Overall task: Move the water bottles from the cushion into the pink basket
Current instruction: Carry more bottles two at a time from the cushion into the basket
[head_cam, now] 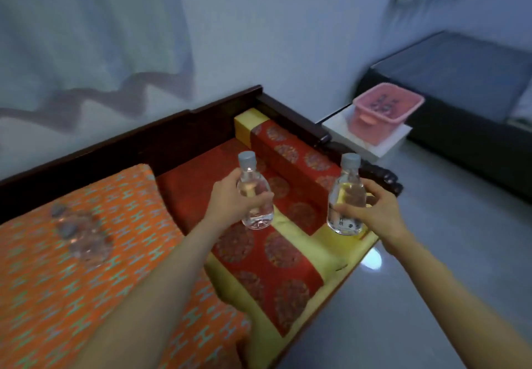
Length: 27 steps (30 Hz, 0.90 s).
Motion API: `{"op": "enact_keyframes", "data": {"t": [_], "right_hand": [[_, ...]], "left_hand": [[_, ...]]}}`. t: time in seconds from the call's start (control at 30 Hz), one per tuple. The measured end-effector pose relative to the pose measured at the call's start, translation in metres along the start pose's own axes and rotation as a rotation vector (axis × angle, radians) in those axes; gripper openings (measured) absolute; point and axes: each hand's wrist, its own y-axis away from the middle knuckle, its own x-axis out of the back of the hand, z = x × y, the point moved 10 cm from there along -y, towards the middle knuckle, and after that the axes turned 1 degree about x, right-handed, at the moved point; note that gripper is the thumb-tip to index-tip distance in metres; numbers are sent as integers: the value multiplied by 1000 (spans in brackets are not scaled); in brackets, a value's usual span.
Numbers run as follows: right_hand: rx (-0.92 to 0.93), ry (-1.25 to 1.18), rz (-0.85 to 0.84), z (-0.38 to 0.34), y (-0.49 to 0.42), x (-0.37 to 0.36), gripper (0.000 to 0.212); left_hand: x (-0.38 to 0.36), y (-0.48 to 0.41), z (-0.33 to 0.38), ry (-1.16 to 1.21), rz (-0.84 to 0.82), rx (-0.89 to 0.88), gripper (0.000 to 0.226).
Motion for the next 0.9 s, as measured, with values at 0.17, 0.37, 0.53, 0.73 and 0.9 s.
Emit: {"op": "enact_keyframes", "data": {"t": [0.17, 0.37, 0.53, 0.73, 0.9], "right_hand": [[1, -14, 110, 16, -10, 112, 66], [-32, -36, 198, 38, -33, 210, 76], [-28, -27, 242, 57, -70, 268, 64], [-63, -14, 272, 87, -145, 336, 58], [-98, -4, 314, 104, -206, 388, 68]], "left_hand": [[-89, -22, 68, 28, -73, -56, 39], [-180, -61, 135, 13, -167, -119, 44], [-253, -107, 170, 9, -209, -153, 43], [-337, -176, 207, 7, -240, -169, 42], [-392, -232, 234, 40, -264, -163, 46]]}}
